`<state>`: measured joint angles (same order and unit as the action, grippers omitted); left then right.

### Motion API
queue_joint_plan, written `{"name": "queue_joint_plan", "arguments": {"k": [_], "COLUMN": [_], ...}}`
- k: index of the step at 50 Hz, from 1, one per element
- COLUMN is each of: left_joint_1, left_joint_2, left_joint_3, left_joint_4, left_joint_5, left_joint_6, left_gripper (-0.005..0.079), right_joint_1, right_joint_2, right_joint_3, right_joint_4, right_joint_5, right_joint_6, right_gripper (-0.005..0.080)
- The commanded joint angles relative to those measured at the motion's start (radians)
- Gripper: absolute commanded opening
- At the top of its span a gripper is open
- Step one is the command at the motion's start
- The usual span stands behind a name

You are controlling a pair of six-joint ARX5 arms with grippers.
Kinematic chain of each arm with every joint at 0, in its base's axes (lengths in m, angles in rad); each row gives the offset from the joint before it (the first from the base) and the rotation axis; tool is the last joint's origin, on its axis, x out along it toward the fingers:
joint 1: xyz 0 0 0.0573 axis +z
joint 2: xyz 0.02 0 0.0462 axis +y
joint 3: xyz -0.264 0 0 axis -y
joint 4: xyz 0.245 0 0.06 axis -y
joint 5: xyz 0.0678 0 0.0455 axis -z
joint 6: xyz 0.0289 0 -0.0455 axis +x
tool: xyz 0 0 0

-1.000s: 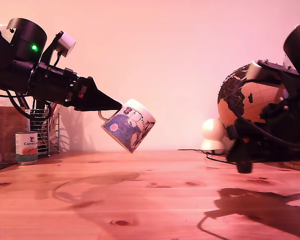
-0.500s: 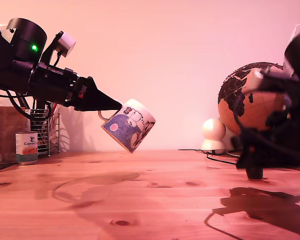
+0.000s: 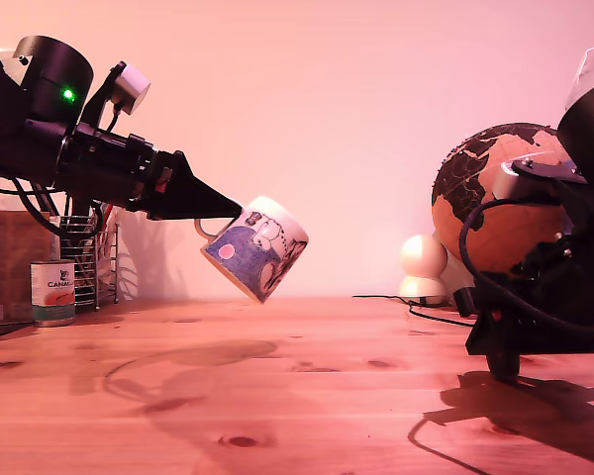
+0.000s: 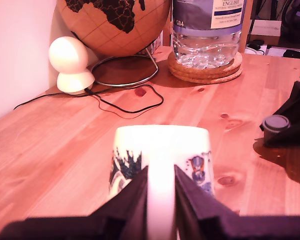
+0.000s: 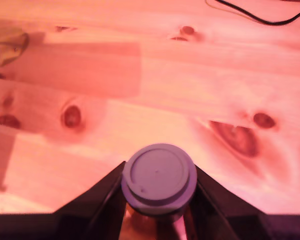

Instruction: Lift the coffee cup and remove the coffee capsule that is hidden under it

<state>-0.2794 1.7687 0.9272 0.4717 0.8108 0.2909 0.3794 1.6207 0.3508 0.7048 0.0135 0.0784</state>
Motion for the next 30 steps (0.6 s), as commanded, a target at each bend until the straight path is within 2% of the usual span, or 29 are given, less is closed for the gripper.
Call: {"name": "queue_joint_plan", "arguments": {"k": [1, 16, 30], "left_joint_1": [-0.015, -0.025, -0.025], "left_joint_2": [-0.023, -0.023, -0.023], "left_joint_3": [0.003, 0.003, 0.003], "left_joint_4": [0.024, 0.023, 0.023], "left_joint_5": [0.012, 0.012, 0.012], "left_joint_6": [-0.003, -0.003, -0.004], "left_gripper": [-0.0022, -0.0022, -0.0022], "right_joint_1": [0.000, 0.008, 0.008], "right_joint_2": [0.008, 0.008, 0.003], "right_joint_3": [-0.018, -0.018, -0.018], "right_joint_4": [-0.008, -0.014, -0.014], "right_joint_5": [-0.019, -0.108, -0.116], "right_joint_6": [0.005, 0.005, 0.004], "right_gripper": [0.0223, 0.0323, 0.0368]}}
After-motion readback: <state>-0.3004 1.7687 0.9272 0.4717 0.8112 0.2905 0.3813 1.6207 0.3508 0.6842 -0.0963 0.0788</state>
